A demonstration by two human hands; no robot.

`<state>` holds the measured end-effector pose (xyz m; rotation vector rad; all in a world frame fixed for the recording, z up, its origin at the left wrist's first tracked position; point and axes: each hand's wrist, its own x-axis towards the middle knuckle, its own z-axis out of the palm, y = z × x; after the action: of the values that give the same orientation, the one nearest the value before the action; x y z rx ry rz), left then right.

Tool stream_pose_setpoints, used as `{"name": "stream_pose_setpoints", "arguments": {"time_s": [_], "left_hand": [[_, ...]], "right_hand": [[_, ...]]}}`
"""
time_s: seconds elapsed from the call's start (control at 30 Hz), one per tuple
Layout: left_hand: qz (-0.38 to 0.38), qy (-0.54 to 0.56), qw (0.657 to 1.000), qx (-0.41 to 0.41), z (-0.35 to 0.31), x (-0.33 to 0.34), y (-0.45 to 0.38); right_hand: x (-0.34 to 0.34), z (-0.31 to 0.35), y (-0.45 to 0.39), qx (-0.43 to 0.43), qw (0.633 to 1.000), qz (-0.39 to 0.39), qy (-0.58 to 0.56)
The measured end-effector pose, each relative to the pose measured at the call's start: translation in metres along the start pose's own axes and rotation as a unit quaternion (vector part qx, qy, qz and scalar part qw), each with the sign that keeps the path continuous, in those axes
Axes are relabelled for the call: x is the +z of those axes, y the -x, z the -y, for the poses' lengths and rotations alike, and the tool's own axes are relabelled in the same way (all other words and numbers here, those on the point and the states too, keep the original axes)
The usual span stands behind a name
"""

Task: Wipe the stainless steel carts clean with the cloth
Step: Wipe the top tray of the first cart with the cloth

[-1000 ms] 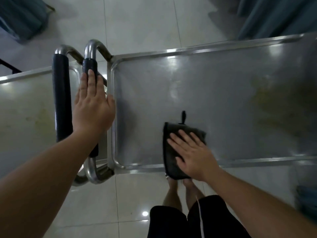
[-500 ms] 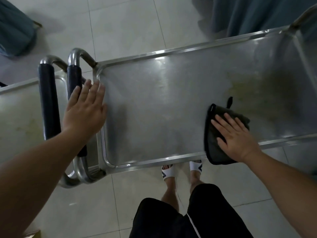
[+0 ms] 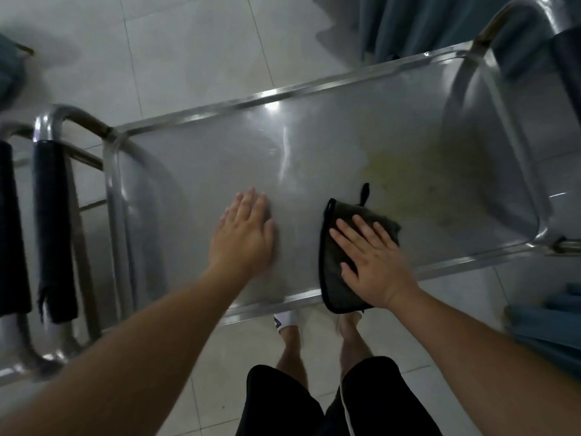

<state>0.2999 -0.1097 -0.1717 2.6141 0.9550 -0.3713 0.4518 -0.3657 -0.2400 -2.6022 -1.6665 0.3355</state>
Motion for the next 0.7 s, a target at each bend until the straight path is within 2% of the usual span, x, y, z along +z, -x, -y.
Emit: {"name": "stream_pose_setpoints", "arguments": {"time_s": [0.13, 0.23, 0.4, 0.5, 0.6, 0.7], "left_hand": [[-0.052, 0.009, 0.999, 0.007, -0.050, 0.036, -0.020], [-0.074, 0.025, 0.994, -0.071, -0.054, 0.054, -0.033], [-0.109, 0.029, 0.989, -0.093, -0.047, 0.066, -0.037], [-0.111, 0.030, 0.988, -0.099, -0.047, 0.065, -0.037], [-0.110, 0.028, 0.989, -0.093, -0.048, 0.067, -0.037], [-0.114, 0.021, 0.989, -0.090, -0.047, 0.070, -0.037]], "right_hand": [[-0.004, -0.001, 0.000, -0.009, 1.000, 0.004, -0.016], [-0.005, -0.009, 0.004, -0.020, 0.999, -0.003, -0.028], [-0.016, -0.096, 0.030, 0.008, 0.999, -0.042, -0.029], [-0.029, -0.177, 0.050, 0.068, 0.997, -0.032, -0.010], [-0.043, -0.243, 0.065, 0.177, 0.984, -0.015, 0.010], [-0.045, -0.239, 0.054, 0.300, 0.954, -0.015, -0.005]]}}
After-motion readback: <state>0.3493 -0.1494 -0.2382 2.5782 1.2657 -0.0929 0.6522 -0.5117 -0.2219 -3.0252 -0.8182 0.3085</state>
